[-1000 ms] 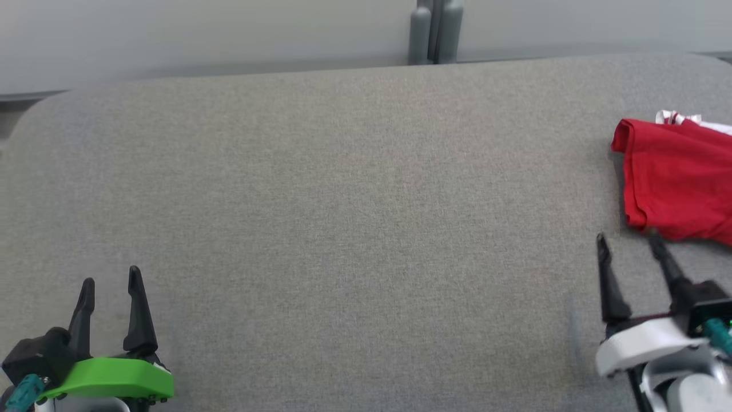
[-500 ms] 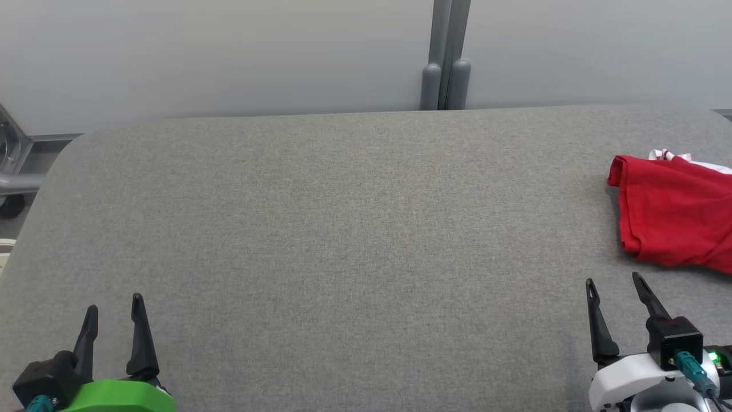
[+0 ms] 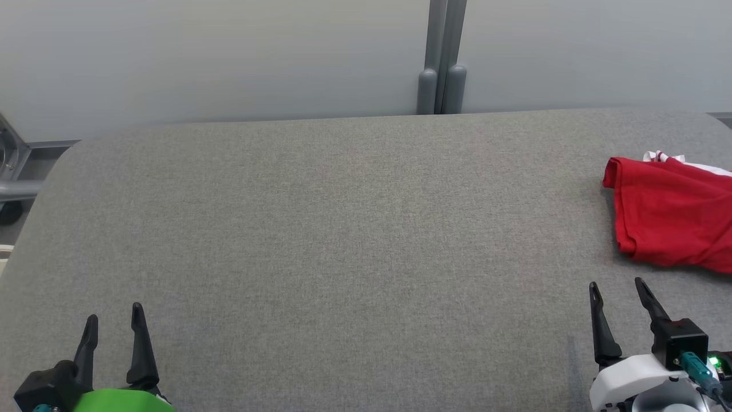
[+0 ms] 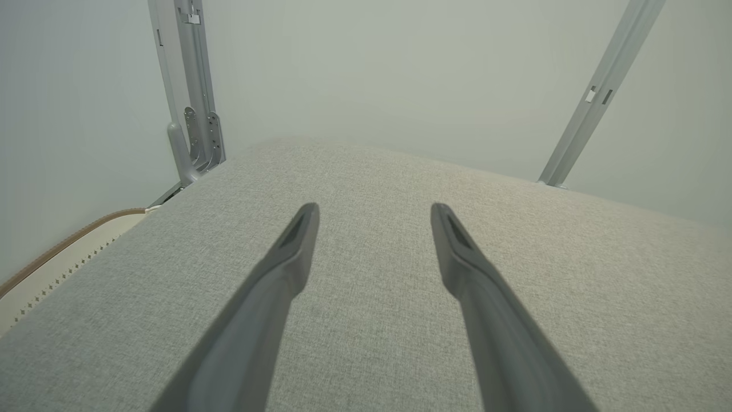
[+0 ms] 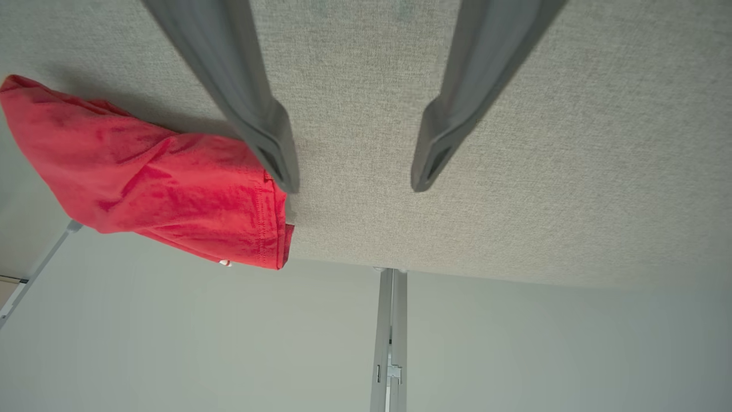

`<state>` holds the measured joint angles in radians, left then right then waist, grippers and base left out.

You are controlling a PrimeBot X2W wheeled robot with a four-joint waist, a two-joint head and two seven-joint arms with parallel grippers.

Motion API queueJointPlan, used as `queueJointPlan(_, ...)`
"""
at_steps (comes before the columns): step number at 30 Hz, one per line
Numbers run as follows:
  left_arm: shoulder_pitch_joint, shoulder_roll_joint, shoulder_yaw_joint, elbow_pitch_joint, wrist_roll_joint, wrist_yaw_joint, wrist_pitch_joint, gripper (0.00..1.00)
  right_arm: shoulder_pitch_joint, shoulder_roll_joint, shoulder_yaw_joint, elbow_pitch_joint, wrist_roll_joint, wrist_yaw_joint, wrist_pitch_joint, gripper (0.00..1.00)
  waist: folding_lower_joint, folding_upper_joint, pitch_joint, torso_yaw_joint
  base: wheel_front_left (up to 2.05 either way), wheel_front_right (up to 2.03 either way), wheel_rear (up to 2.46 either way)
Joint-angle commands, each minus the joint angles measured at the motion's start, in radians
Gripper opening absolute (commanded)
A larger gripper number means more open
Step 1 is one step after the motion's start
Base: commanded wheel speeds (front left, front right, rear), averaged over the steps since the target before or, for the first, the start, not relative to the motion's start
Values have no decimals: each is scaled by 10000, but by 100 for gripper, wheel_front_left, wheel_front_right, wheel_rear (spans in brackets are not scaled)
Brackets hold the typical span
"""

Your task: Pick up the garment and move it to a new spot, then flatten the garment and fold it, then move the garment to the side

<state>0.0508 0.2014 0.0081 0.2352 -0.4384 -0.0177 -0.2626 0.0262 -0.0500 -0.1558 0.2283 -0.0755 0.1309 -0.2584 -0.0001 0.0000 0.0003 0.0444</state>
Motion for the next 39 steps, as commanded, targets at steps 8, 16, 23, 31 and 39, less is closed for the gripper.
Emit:
queueJointPlan(8,-150,-190,258,90,294,-187,-23,100,-149,-19,-57,-72,-279,-5,-85,100,1,0,86,76,0,0,0)
queueJointPlan(16,-167,-300,476,112,523,-294,-24,100,-251,-13,-85,-102,-408,-2,-68,100,1,0,135,-202,0,0,0)
queueJointPlan(23,-187,-423,598,184,710,-394,-11,100,-268,-17,-91,-150,-413,-5,-70,100,1,0,172,-209,0,0,0)
queueJointPlan(31,-214,-588,716,286,832,-481,-11,100,-29,-63,504,-590,-483,-10,-63,100,1,0,200,-162,0,0,0)
queueJointPlan(39,-43,-775,653,699,244,-479,176,0,-109,85,366,24,151,9,258,0,1,0,192,-174,0,0,0)
